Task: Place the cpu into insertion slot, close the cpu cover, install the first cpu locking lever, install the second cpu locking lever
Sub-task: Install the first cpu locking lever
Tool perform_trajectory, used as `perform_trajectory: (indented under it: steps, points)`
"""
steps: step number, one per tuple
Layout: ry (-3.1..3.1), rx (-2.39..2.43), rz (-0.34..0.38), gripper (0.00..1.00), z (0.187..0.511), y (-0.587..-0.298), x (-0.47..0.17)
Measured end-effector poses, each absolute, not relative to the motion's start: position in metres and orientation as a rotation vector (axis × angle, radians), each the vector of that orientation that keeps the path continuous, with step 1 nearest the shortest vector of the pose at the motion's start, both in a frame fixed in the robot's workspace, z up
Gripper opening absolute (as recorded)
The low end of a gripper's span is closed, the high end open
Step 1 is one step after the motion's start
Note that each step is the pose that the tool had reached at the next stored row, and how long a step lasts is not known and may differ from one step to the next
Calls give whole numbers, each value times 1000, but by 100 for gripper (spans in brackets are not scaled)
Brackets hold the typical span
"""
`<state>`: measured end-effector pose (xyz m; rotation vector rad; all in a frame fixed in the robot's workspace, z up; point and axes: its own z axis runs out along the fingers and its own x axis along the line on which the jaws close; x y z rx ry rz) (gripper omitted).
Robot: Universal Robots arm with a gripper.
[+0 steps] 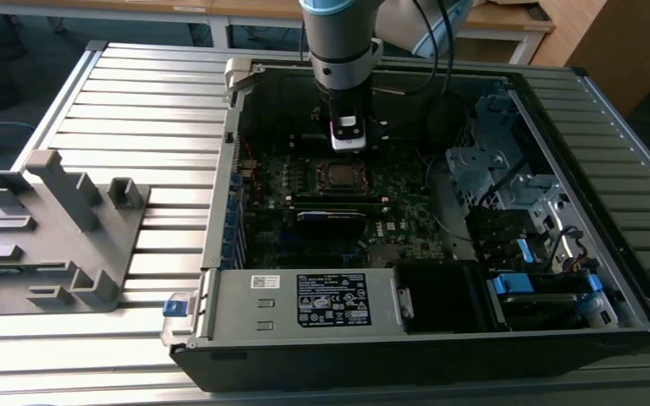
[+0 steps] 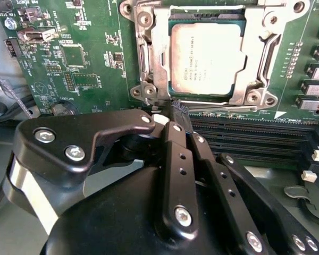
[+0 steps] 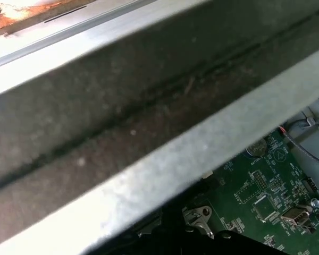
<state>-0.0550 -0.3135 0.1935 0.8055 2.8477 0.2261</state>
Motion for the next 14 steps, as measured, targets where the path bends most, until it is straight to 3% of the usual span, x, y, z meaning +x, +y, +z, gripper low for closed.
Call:
perform_trajectory:
  steps: [14]
  points:
    - [2847,805,225,10,198,-313,-55]
